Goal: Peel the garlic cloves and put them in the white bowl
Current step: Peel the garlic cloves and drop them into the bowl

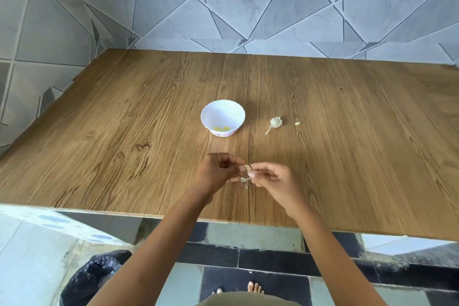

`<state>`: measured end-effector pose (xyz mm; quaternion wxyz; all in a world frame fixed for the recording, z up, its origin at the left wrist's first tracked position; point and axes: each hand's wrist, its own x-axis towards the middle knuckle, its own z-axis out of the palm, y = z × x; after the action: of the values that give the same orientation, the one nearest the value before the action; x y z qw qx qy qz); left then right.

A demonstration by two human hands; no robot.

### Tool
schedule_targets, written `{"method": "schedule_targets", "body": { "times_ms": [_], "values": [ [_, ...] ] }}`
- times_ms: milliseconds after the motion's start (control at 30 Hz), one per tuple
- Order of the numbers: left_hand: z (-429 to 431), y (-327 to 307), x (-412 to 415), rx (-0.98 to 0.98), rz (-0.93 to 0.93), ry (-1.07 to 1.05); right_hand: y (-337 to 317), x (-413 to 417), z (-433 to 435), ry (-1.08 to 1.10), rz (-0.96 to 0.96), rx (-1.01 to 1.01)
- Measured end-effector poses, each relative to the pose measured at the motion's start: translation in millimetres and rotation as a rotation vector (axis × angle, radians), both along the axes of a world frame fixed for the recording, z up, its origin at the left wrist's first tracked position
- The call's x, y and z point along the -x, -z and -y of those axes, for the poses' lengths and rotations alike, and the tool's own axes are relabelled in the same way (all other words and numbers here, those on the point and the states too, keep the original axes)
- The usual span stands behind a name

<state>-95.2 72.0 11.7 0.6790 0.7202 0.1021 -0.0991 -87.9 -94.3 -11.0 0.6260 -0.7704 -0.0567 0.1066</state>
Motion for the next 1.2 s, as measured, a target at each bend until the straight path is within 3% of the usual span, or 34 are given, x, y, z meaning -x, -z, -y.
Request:
{"method": "schedule_targets", "body": {
  "times_ms": [300, 467, 700, 1000, 1100, 1200],
  "values": [
    [0.9, -0.4, 0.6, -0.165, 0.080, 0.043, 4.5, -0.4, -3.1, -0.082, 0.205, 0.188],
    [0.1, -1.8, -0.4, -0.122, 0.064, 0.062, -1.6, -3.0, -1.1, -0.112, 0.190, 0.193],
    [0.4, -4.0, 1.3, 0.029, 0.028, 0.013, 9.1, -5.3, -0.4, 0.069, 0.220, 0.241],
    [1.1, 2.1, 0.1, -0.193, 0.076, -0.033, 7.7, 1.2, -4.6, 0.023, 0.448, 0.199],
    [-0.2, 1.8, 0.8, -0.187, 0.070, -0.015, 6.8, 0.7, -3.0, 0.014, 0.397, 0.174],
    [0.0, 1.2, 2.9, -0.160, 0.053, -0.004, 2.8, 2.4, -2.6, 0.004, 0.192, 0.049]
  ]
}}
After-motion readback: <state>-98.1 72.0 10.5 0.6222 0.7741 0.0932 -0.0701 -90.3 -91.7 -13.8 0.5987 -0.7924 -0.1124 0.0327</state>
